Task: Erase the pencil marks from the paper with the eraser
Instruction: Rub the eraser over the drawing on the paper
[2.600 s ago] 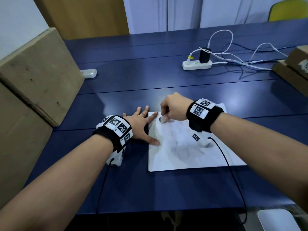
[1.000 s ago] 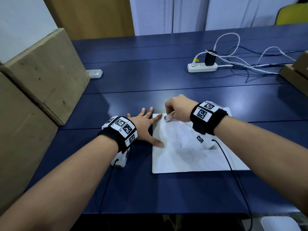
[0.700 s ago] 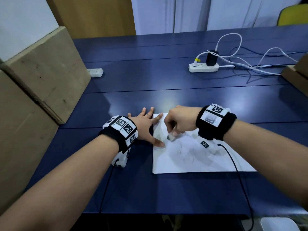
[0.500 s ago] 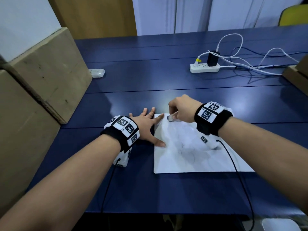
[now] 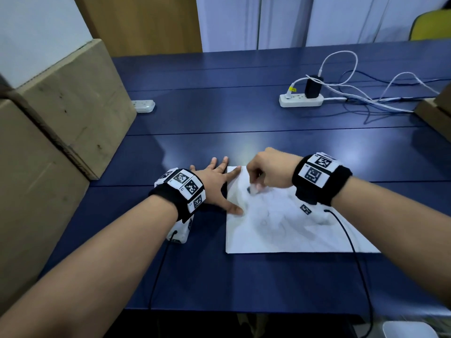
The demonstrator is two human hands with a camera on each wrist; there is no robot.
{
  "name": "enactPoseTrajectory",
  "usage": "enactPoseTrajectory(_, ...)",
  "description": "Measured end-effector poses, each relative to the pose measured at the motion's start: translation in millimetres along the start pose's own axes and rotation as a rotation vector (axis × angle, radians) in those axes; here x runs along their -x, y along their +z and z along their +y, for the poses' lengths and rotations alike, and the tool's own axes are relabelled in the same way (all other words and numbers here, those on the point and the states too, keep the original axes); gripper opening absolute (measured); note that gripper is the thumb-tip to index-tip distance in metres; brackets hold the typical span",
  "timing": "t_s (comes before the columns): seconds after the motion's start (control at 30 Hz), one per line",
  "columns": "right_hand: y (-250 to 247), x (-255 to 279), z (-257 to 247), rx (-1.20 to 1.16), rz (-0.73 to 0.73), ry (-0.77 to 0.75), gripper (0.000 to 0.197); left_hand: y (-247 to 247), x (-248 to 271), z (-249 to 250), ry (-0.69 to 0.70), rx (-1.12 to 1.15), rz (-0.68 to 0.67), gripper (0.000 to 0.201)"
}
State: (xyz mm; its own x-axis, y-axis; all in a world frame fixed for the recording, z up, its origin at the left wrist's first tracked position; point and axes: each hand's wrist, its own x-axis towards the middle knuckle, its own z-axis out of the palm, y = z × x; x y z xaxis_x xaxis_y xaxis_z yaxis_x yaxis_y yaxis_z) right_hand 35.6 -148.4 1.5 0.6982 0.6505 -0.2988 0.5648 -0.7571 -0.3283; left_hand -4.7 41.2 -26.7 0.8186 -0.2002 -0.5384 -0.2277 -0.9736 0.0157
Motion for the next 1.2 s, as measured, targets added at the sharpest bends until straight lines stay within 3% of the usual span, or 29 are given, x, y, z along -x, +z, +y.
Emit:
enactPoseTrajectory(0.07, 4, 7, -7, 0.035, -0.166, -0.055, 0.010, 0, 0, 0, 0.000, 0.004, 0.005, 0.125)
enactPoseTrajectory(0.1, 5, 7, -8, 0.057, -0.180, -0.056, 0.011, 1, 0, 0, 0.001, 0.003, 0.007, 0.126)
enactPoseTrajectory(0.27, -4, -14, 4, 0.042, 0.156, 0.098, 0.015, 1, 2, -1, 0.001, 0.004, 0.008, 0.127)
enactPoseTrajectory(0.33, -2, -15, 7, 0.016, 0.192, 0.105, 0.014, 1, 1, -1, 0.002, 0.004, 0.002, 0.127)
enactPoseTrajectory(0.53, 5, 4, -6, 0.056, -0.143, -0.033, 0.015, 1, 0, 0, -0.007, -0.008, 0.010, 0.127)
enactPoseTrajectory(0.7, -3, -17, 3, -0.006, 0.175, 0.138, 0.015, -1, 1, 0, -0.015, 0.021, 0.022, 0.129)
enactPoseTrajectory(0.77, -5, -18, 6, -0.031, 0.229, 0.160, 0.014, -2, 1, 0, -0.015, 0.039, 0.030, 0.129)
enactPoseTrajectory(0.97, 2, 5, -9, 0.023, -0.159, 0.000, 0.013, 3, 1, 3, 0.021, 0.030, 0.131, 0.128)
enactPoseTrajectory(1.13, -4, -15, -1, 0.007, 0.154, 0.144, 0.018, 1, 3, 5, 0.032, 0.024, 0.111, 0.126)
enactPoseTrajectory(1.2, -5, -16, 4, 0.000, 0.199, 0.172, 0.017, 1, 4, 6, 0.030, 0.028, 0.093, 0.127)
